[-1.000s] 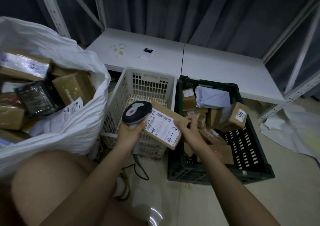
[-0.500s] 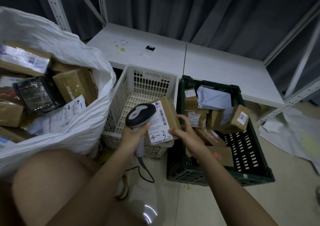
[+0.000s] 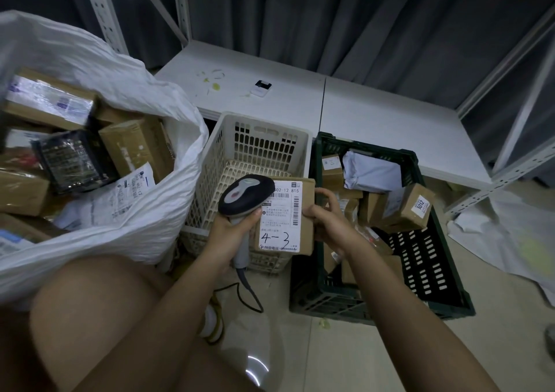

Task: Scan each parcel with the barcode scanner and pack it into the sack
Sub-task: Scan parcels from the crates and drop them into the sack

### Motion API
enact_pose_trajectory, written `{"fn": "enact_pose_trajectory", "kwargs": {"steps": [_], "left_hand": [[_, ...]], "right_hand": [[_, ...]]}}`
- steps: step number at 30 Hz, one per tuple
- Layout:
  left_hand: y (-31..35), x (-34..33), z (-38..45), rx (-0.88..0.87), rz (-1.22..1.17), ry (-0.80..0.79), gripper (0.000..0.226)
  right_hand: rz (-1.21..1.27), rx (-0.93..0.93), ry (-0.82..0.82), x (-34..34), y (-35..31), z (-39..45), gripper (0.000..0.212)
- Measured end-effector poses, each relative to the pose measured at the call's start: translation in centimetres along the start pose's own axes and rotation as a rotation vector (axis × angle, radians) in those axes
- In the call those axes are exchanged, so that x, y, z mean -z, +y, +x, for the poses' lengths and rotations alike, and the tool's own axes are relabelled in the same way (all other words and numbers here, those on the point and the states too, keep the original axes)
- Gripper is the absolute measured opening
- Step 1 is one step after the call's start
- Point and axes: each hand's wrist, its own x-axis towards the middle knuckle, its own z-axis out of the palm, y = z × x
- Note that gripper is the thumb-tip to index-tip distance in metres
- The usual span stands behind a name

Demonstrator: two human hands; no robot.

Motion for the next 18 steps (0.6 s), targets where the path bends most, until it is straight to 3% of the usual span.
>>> {"fn": "enact_pose_trajectory", "kwargs": {"steps": [6,18], "left_hand": [[0.4,0.0,-0.5,-0.032,0.022,-0.029,0.046],[0.0,-0.9,-1.1,-0.048,0.19,-0.096,0.057]], "right_hand": [[0.098,0.072,0.175,0.5,0.0,0.5,0.073],[0.093,0.097,0.177,0.7,0.5,0.3,0.077]]}}
